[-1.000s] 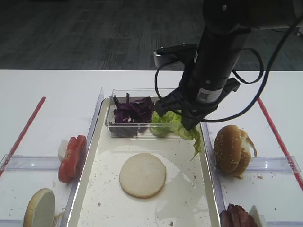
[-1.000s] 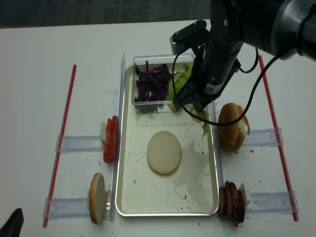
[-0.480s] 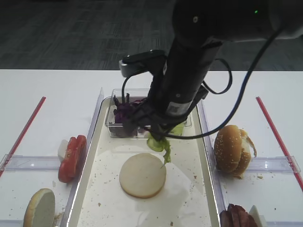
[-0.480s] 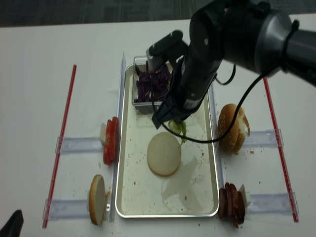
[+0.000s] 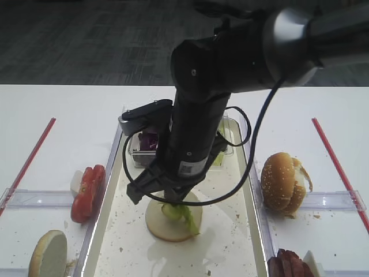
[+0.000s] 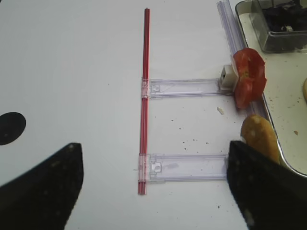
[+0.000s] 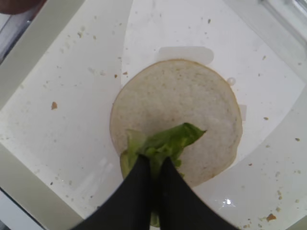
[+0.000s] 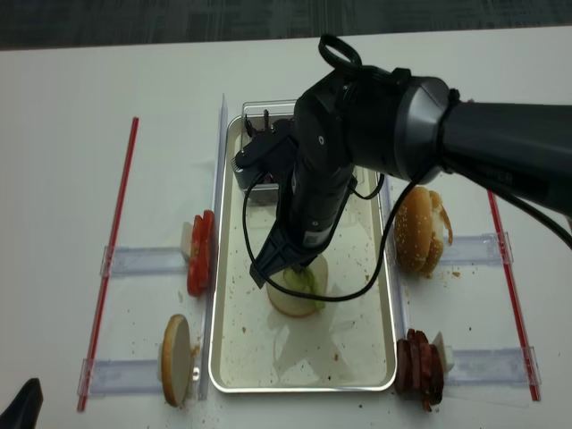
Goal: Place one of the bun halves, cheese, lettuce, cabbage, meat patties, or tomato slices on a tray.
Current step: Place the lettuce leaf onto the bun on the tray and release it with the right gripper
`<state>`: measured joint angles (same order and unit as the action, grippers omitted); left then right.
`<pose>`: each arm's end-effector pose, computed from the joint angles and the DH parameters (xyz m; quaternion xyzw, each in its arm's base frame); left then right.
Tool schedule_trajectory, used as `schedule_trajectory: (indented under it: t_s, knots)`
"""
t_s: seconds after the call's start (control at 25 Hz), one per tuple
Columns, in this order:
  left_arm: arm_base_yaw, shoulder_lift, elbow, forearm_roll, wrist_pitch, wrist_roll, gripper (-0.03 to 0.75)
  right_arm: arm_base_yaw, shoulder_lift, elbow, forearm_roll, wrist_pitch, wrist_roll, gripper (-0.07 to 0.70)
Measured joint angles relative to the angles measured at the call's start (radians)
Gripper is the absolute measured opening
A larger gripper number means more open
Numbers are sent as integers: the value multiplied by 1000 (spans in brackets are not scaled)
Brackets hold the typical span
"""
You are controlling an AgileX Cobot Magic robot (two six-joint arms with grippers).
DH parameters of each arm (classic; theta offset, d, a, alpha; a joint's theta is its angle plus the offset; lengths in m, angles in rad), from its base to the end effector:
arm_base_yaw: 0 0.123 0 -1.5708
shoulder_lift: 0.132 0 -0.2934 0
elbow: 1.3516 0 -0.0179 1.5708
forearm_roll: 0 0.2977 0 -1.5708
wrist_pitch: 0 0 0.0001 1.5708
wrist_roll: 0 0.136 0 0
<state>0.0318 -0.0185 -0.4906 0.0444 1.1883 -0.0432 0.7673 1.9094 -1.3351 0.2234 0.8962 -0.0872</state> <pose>0.0573 0.0074 0.2624 -0.0354 0.8817 0.0194 0.4701 0.2939 0.3161 0.1297 -0.3543 0.9258 0.1189 0.0566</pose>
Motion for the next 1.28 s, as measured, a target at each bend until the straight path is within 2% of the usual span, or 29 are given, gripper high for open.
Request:
schedule_trajectory:
  t_s: [0.16, 0.72, 0.96, 1.08, 1.16, 1.24, 1.28]
  knots:
    - [0, 0, 0, 0, 0, 0, 563, 0, 28, 0, 0, -6, 0, 52]
    - [0, 0, 0, 0, 0, 0, 563, 2, 85, -1, 4, -100, -11, 52]
    - [0, 0, 0, 0, 0, 0, 563, 2, 85, -1, -1, -108, -11, 65]
    - [0, 0, 0, 0, 0, 0, 563, 2, 85, -1, -13, -108, -11, 162]
    - [0, 0, 0, 0, 0, 0, 563, 2, 85, -1, -17, -108, -11, 293]
    - [0, 0, 0, 0, 0, 0, 563, 2, 85, -1, -20, -108, -11, 496]
    - [0, 0, 0, 0, 0, 0, 563, 2, 85, -1, -22, -108, -11, 563]
